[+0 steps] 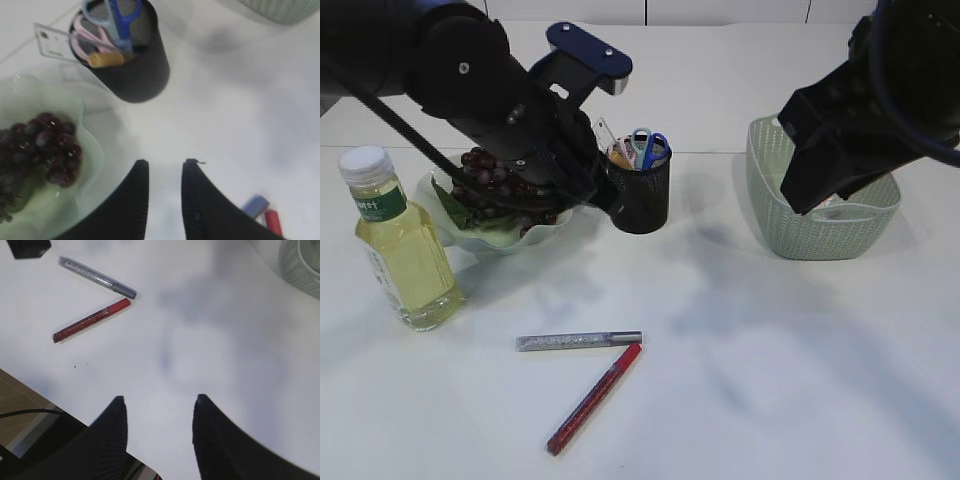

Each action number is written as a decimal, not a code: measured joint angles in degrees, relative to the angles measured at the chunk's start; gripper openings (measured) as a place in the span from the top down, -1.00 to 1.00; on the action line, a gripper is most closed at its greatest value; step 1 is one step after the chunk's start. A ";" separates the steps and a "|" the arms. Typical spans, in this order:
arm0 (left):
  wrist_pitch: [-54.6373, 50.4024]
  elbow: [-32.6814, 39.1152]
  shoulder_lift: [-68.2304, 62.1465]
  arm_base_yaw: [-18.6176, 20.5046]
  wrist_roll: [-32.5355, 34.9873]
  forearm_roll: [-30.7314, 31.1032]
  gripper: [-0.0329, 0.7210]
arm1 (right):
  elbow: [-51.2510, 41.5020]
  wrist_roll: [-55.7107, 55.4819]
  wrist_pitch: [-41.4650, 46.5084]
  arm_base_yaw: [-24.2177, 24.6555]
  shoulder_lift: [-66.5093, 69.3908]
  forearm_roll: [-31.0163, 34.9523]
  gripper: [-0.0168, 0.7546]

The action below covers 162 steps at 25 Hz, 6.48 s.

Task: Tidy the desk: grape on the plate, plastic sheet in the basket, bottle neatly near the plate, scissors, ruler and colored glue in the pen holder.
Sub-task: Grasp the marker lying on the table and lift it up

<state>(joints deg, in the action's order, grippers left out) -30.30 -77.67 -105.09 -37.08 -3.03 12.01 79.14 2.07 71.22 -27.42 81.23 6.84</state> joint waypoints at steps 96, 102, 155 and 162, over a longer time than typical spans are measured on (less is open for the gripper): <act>-16.97 -1.24 -14.55 1.33 48.29 -13.17 0.12 | 4.60 -9.50 -0.45 0.00 15.79 -3.06 0.06; -16.87 -1.27 -14.90 1.33 48.29 -13.17 0.12 | 4.60 -9.50 -0.45 0.00 15.79 -3.06 0.06; -15.52 -2.11 -17.67 1.33 48.29 -15.93 0.31 | 4.60 -9.28 -0.45 0.00 15.79 -3.06 0.06; -15.78 -2.11 -17.80 1.33 47.94 -16.40 0.39 | 4.60 -9.28 -0.45 0.00 15.79 -3.06 0.06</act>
<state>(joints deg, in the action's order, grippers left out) -46.07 -79.78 -122.88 -35.75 44.91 -4.38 83.74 -7.20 70.77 -27.42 97.02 3.78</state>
